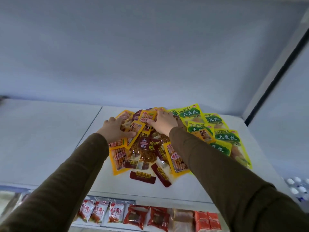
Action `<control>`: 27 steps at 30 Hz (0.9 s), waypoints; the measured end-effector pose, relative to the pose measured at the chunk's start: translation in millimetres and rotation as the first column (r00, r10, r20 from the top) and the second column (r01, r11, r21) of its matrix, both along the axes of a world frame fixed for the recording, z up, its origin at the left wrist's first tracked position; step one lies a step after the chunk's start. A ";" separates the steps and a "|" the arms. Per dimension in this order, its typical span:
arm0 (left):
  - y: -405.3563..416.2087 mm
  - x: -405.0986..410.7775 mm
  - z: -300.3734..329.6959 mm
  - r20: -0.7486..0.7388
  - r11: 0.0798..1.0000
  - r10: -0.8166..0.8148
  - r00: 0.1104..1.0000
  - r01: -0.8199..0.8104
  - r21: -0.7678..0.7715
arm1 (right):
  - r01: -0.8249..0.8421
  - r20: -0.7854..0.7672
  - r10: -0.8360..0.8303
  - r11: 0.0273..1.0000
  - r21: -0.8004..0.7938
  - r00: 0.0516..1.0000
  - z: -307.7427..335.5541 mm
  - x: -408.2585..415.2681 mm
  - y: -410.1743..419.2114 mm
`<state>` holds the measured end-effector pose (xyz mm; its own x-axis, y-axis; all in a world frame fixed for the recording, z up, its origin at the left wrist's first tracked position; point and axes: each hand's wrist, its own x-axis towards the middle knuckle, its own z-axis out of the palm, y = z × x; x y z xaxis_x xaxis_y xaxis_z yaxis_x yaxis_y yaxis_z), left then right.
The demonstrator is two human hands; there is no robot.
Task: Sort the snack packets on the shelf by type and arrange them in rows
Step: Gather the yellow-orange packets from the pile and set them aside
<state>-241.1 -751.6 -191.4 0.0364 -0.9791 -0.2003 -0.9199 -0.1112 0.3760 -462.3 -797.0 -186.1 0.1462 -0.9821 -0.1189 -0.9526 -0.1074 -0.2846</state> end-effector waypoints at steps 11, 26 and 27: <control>7.3 24.7 -3.1 -0.056 0.993 -0.020 0.998 0.027 0.118 | -0.019 0.006 0.019 0.999 0.051 1.000 -0.8 1.8 -31.6; 7.3 -11.4 -13.5 -0.525 0.990 0.132 0.841 -0.137 0.028 | -0.023 0.654 -0.049 0.995 0.101 0.755 -2.3 -7.9 -38.3; 8.4 -10.8 -13.1 -0.588 0.986 0.160 0.793 -0.161 0.052 | -0.038 0.681 -0.044 0.994 0.106 0.731 -0.8 -8.8 -38.6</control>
<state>-251.9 -743.1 -204.5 0.0685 -0.9698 -0.2341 -0.4901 -0.2371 0.8388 -471.1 -835.6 -186.8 0.2256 -0.9700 -0.0902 -0.4982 -0.0353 -0.8664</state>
